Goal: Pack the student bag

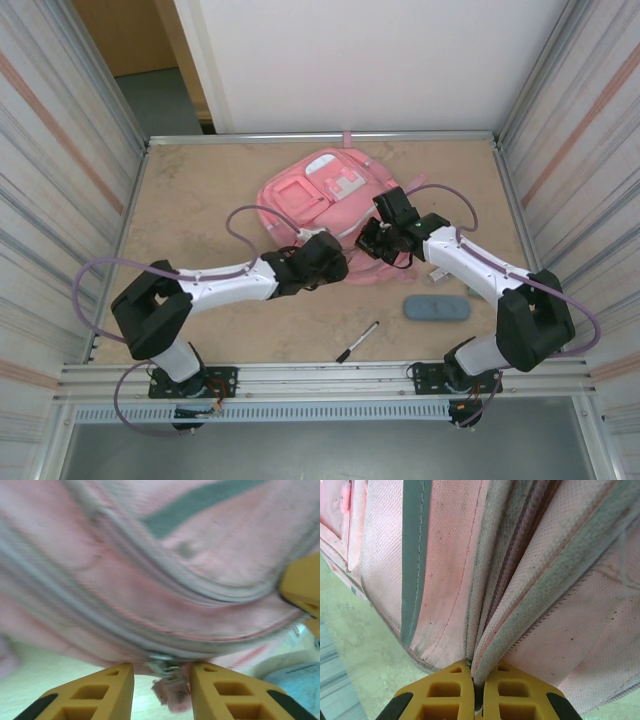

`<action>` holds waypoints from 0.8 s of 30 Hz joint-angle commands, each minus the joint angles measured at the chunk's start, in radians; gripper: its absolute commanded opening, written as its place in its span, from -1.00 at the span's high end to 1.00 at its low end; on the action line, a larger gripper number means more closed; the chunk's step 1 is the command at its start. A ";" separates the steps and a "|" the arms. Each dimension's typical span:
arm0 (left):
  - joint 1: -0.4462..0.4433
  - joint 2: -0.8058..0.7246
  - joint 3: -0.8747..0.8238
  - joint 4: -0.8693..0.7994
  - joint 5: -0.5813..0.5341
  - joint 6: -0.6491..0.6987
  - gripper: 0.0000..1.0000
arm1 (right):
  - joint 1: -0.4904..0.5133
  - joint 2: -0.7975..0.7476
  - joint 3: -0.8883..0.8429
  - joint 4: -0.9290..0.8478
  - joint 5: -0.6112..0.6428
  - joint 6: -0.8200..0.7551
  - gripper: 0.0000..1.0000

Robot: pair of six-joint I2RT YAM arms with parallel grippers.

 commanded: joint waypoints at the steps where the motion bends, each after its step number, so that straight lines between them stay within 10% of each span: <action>1: 0.032 -0.066 -0.039 -0.119 -0.080 -0.016 0.27 | 0.000 -0.030 0.022 -0.018 -0.005 -0.028 1.00; 24: 0.099 -0.055 -0.065 -0.011 0.040 0.258 0.18 | 0.000 -0.019 0.023 -0.012 -0.037 -0.028 1.00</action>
